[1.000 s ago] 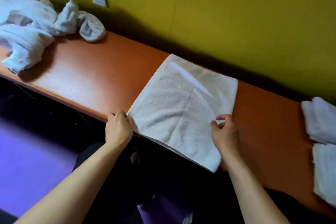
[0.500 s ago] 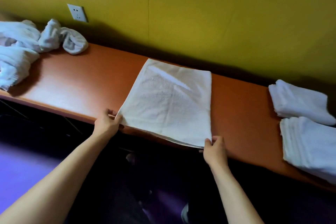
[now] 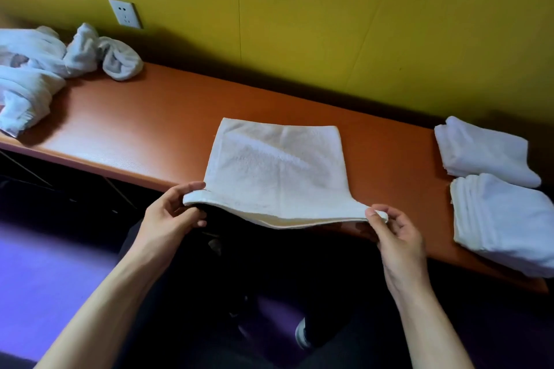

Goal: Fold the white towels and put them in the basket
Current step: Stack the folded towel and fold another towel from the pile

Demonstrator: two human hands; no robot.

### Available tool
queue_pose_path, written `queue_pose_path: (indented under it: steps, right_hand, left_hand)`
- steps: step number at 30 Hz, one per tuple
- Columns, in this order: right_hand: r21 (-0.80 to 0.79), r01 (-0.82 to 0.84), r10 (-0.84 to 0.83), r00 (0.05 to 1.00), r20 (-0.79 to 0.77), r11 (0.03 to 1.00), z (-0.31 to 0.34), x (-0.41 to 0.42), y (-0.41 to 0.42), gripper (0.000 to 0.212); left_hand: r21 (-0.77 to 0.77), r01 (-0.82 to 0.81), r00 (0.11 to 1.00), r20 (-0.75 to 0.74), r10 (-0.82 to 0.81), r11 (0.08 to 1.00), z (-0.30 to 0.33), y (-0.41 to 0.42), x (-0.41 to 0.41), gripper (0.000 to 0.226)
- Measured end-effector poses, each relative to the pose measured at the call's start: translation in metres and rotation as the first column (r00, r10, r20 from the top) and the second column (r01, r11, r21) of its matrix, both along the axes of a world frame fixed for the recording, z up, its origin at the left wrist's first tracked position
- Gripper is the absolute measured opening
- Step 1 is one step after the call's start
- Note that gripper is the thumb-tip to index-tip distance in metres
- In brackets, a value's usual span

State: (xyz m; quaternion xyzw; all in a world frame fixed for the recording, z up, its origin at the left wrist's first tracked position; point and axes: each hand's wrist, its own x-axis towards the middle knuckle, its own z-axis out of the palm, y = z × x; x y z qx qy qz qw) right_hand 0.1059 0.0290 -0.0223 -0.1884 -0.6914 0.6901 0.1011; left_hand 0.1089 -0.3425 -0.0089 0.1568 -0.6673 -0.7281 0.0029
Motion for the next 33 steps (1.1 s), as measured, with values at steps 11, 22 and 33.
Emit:
queue_pose_path:
  steps: [11,22,33]
  right_hand:
    - [0.348,0.094,-0.089,0.996,-0.031,0.933,-0.009,-0.053,0.014,0.007]
    - [0.445,0.103,-0.038,0.988,-0.153,0.89,-0.026,-0.211,0.001,0.012]
    - [0.546,0.026,-0.027,1.0,-0.006,0.837,-0.054,-0.301,-0.013,0.026]
  left_hand:
    - [-0.452,-0.176,0.983,-0.129,0.131,0.875,-0.005,0.002,-0.043,0.007]
    - [-0.562,-0.162,0.984,-0.154,0.089,0.811,-0.021,0.003,-0.179,0.021]
    - [-0.699,-0.143,0.99,-0.09,0.112,0.7,-0.065,-0.008,-0.268,0.023]
